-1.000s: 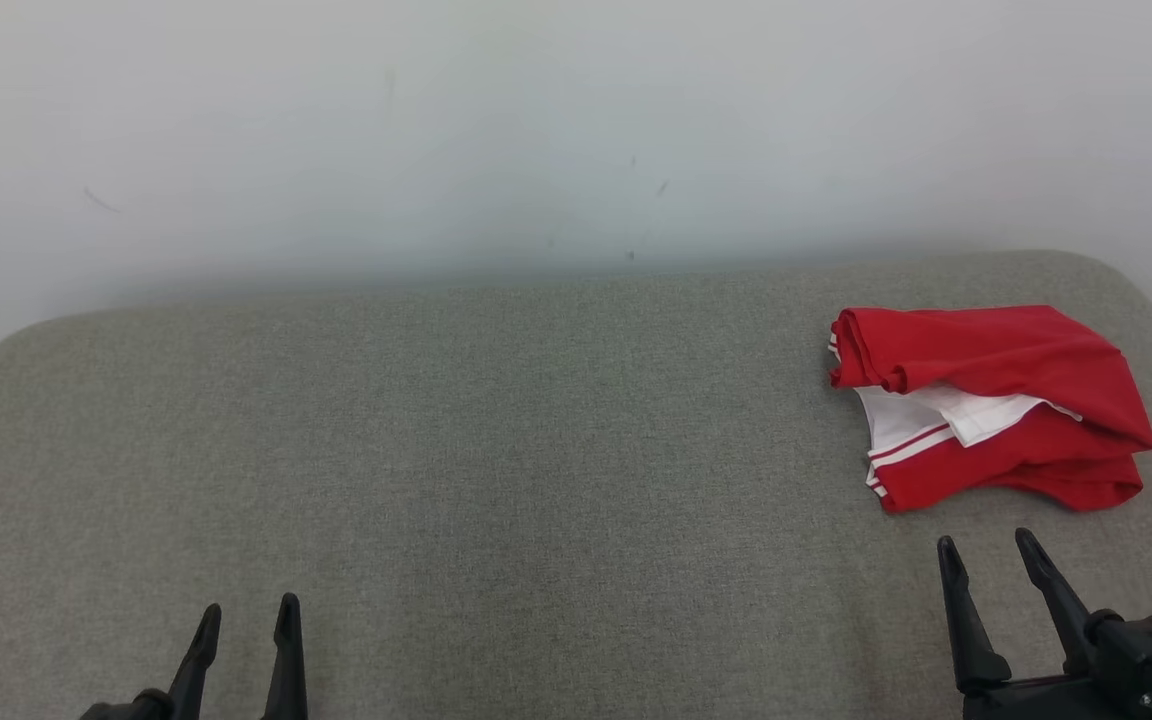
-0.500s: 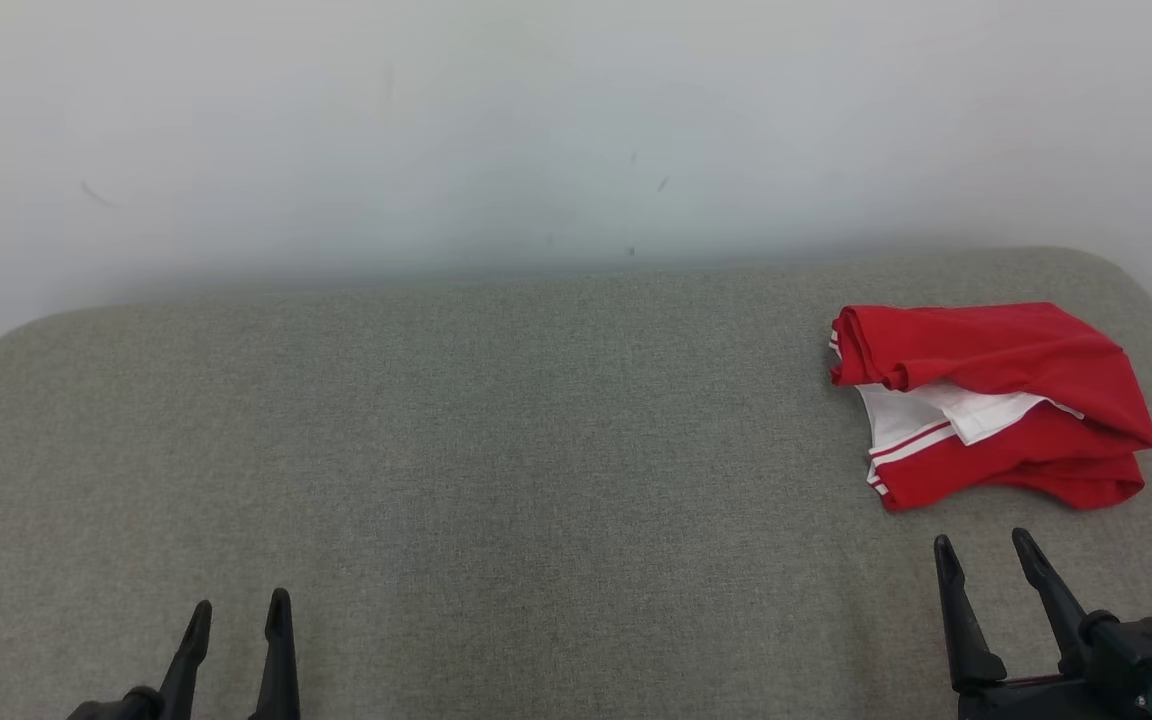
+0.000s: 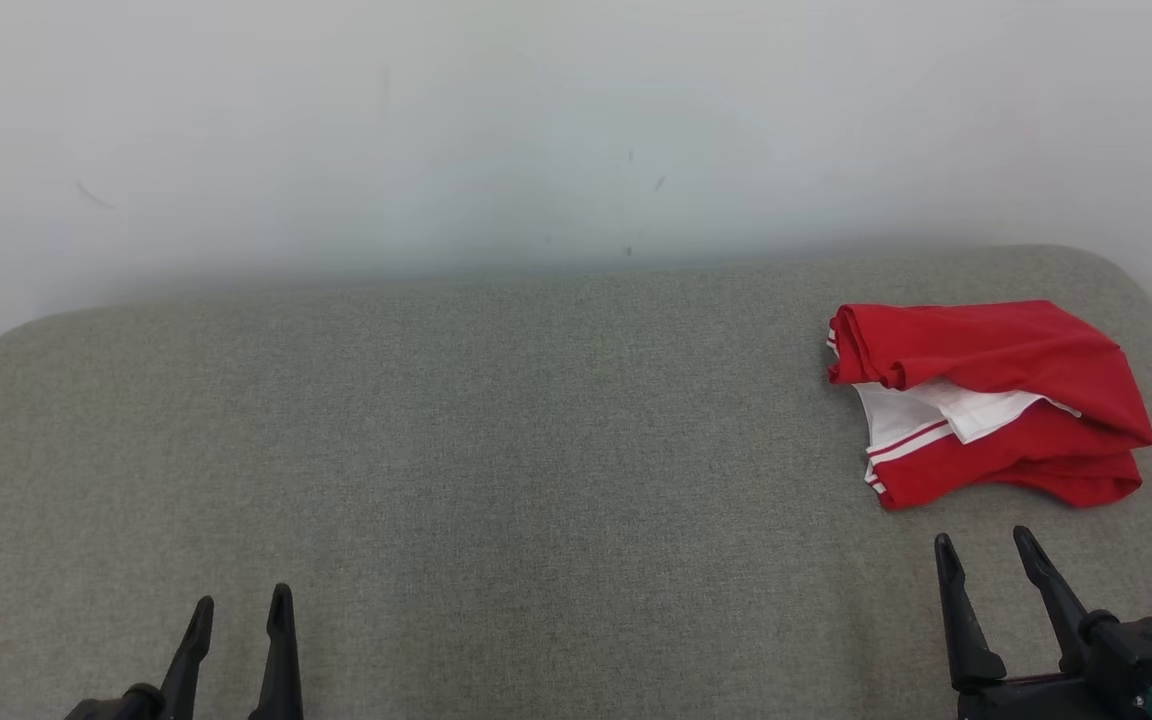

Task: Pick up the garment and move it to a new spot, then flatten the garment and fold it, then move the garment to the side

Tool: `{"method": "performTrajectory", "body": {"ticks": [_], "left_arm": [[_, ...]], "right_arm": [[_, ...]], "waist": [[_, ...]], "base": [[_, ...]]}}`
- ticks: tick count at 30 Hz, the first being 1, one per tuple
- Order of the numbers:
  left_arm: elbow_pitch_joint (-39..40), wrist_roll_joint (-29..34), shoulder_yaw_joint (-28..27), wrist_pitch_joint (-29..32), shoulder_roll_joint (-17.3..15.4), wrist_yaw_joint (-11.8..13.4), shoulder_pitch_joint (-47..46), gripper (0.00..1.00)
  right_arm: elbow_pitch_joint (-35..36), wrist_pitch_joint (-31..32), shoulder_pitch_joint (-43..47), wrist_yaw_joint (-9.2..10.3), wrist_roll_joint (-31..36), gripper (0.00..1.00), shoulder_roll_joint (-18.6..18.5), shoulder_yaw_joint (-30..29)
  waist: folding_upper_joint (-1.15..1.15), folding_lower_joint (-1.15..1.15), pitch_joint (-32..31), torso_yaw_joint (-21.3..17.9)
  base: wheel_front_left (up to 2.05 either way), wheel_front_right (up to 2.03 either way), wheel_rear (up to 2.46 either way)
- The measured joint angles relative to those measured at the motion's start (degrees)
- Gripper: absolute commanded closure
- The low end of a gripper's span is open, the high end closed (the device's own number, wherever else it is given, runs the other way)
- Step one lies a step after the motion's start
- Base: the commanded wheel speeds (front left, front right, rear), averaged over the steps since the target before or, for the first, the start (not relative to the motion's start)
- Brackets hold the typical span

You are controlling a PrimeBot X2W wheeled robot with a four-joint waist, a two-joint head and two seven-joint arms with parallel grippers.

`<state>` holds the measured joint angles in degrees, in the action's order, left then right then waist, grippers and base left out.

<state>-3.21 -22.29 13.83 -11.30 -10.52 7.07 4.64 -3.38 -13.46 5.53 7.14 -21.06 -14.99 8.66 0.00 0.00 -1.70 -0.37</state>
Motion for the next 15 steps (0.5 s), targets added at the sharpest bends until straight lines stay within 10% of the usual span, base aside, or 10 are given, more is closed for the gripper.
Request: {"method": "performTrajectory", "body": {"ticks": [8,9,15], "left_arm": [[0.3,0.0,0.0,0.2,0.0,0.0,0.0,0.0],[0.4,0.0,0.1,0.2,-0.1,0.0,0.1,1.0],[-2.3,-0.3,0.3,0.2,1.0,-0.1,1.1,1.0]], "right_arm": [[0.1,0.0,0.0,0.0,0.1,0.0,0.3,-0.1],[0.1,0.0,0.0,0.0,0.1,1.0,0.3,-0.1],[-2.6,0.5,1.3,-0.09,-0.1,1.0,1.8,0.6]], "waist": [[0.0,0.0,0.1,0.1],[0.0,0.0,0.1,0.1],[0.0,0.0,0.1,0.1]], "base": [[0.0,0.0,0.0],[0.0,0.0,0.0],[0.0,0.0,0.0]]}}
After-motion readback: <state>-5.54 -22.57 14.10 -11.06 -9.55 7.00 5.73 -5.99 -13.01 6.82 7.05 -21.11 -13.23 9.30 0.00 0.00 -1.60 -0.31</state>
